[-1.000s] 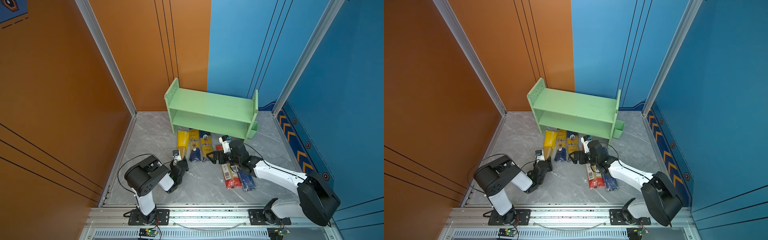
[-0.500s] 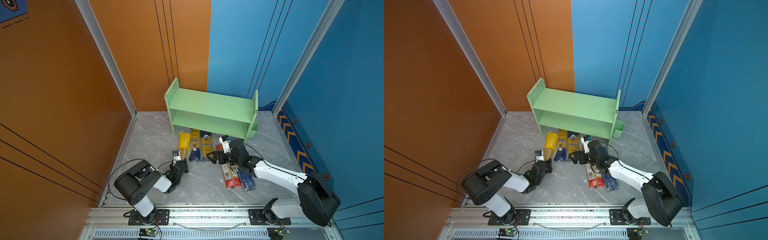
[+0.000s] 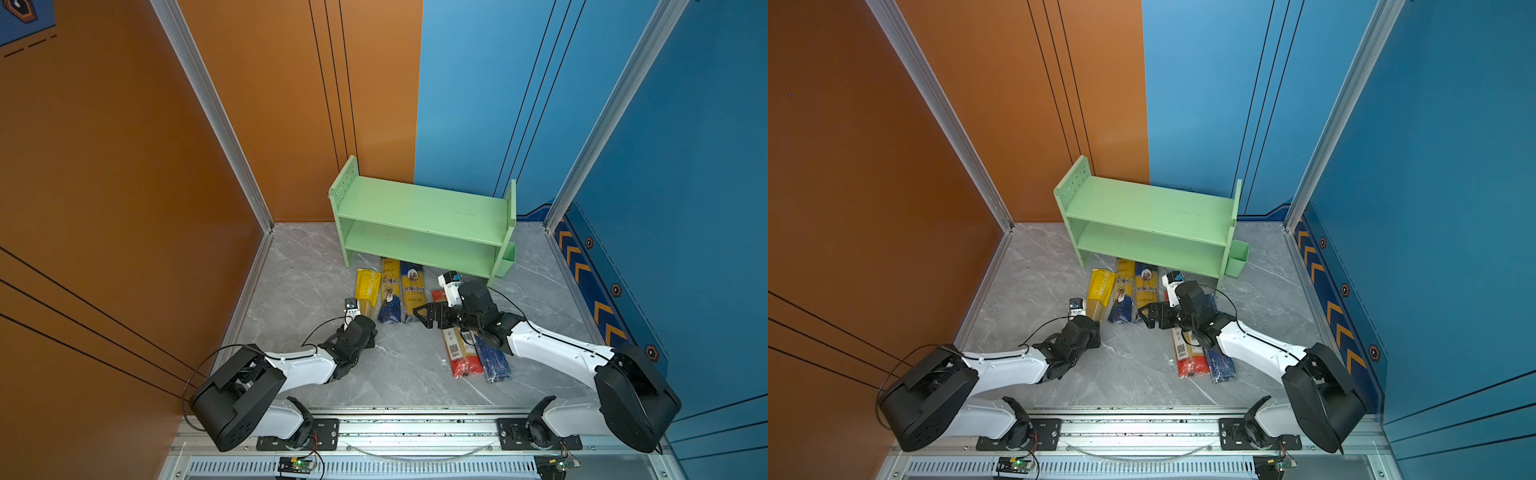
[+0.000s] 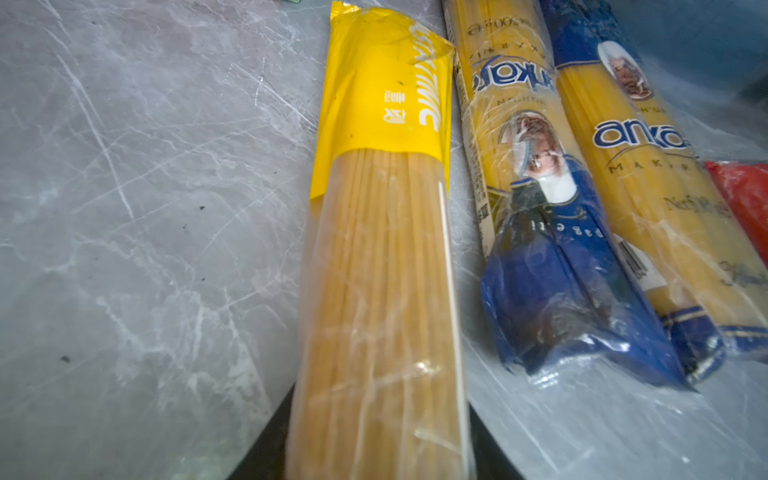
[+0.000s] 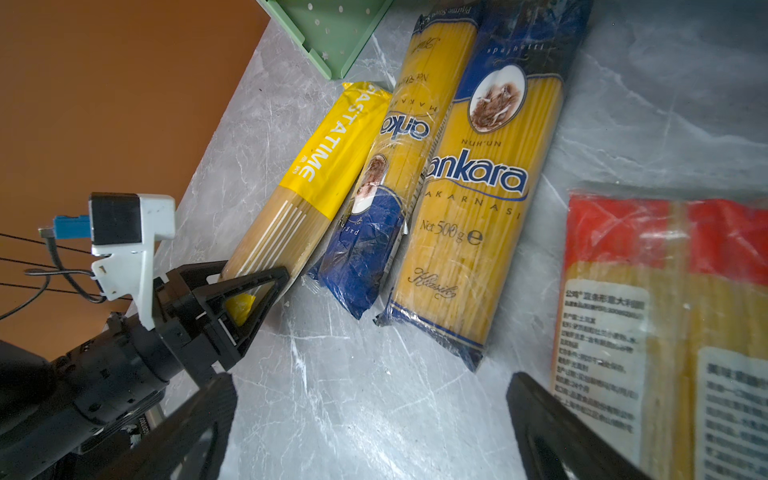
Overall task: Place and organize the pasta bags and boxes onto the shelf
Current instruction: 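Lift the yellow PASTATIME bag with the left gripper, tilting it up, then carry the yellow bag with the left gripper toward the shelf's lower tier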
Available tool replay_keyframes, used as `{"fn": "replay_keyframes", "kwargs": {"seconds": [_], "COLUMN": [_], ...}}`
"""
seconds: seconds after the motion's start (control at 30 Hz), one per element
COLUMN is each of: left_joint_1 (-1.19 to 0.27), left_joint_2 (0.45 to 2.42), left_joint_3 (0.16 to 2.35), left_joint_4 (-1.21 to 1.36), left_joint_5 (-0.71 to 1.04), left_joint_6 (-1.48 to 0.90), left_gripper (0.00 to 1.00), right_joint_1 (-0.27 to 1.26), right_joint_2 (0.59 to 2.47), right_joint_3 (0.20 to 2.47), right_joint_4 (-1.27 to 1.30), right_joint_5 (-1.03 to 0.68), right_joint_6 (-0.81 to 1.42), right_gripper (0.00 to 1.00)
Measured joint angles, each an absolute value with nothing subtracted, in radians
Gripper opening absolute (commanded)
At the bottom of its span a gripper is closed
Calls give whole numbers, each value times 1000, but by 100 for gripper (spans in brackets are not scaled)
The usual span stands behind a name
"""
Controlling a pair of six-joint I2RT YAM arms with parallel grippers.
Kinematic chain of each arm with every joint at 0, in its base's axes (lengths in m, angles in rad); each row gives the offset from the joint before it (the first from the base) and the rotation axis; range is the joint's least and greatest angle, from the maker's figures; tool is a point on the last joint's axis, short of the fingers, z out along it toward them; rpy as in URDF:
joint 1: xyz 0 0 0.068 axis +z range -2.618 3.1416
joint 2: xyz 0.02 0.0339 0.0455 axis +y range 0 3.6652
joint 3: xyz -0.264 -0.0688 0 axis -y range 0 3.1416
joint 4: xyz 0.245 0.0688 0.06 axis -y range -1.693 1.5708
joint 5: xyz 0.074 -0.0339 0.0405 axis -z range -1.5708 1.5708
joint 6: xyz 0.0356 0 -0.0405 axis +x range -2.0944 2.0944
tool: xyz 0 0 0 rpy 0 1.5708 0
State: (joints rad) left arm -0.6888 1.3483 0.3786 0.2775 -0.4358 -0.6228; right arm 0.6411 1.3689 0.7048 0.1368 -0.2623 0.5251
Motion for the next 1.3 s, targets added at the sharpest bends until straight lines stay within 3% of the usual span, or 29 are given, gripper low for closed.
{"fn": "replay_keyframes", "kwargs": {"seconds": [0.5, 1.3], "left_joint_1": [-682, -661], "left_joint_2": [1192, 1073], "left_joint_3": [520, 663], "left_joint_4": [-139, -510], "left_joint_5": [-374, -326], "left_joint_6": [-656, -719], "left_gripper": [0, 0], "right_joint_1": [641, 641], "right_joint_2": [1369, 1376], "right_joint_3": [702, 691], "right_joint_4": [143, 162], "right_joint_5": [-262, -262], "right_joint_6": [525, 529], "right_gripper": [100, 100]}}
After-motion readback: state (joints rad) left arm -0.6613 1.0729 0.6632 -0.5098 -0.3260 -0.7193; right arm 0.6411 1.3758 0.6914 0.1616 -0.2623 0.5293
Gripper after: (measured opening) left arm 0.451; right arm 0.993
